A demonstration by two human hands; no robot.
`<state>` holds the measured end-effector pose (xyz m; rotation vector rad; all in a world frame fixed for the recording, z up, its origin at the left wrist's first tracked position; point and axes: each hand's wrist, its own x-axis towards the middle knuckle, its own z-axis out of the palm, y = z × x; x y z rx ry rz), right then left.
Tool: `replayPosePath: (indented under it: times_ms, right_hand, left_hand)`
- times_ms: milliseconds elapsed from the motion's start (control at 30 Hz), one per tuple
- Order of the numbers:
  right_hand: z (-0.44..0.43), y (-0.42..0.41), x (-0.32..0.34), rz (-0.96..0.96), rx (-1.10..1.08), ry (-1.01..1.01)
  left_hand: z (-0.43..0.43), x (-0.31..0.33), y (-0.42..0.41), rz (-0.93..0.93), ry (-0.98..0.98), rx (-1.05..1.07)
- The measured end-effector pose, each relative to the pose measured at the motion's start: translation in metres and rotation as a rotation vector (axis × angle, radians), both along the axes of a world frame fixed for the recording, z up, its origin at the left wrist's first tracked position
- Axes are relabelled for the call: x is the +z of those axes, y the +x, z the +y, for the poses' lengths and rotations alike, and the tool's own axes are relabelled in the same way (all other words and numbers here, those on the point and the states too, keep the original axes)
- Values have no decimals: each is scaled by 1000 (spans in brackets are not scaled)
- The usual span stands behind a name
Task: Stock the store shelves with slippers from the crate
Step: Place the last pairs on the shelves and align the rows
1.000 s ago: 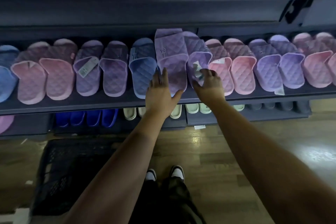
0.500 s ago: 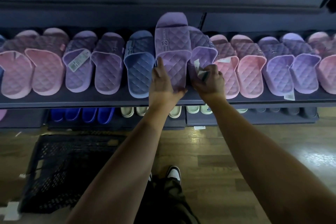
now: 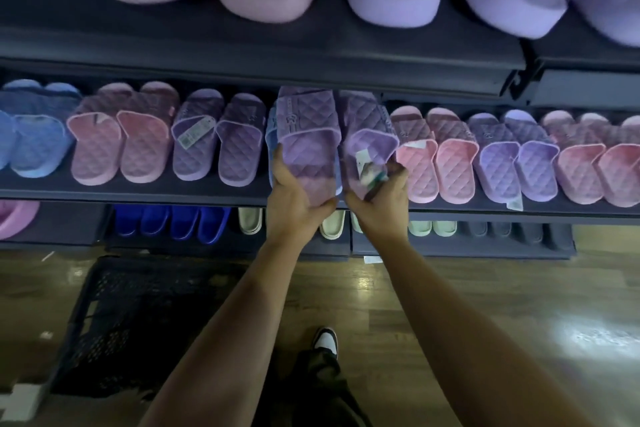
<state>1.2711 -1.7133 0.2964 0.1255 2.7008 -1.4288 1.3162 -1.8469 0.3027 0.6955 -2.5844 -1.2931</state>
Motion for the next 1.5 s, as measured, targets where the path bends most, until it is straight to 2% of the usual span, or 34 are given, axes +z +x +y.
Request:
replayPosePath:
  times_ms: [300, 700, 900, 1067, 1500]
  right_hand:
    - [-71, 89, 59, 8, 122, 165]
    - [-222, 244, 115, 230, -30, 121]
    - [-249, 272, 130, 332, -101, 47]
    - [-251, 277, 142, 424, -120, -52]
    - [-258, 293, 143, 471, -140, -170]
  left_hand:
    - [-82, 55, 99, -49, -106, 19]
    - [-231, 127, 247, 80, -195, 2]
    - [-268, 162, 270, 155, -288, -52]
    - [-273, 169, 278, 197, -249, -46]
    - [-283, 173, 292, 262, -239, -42]
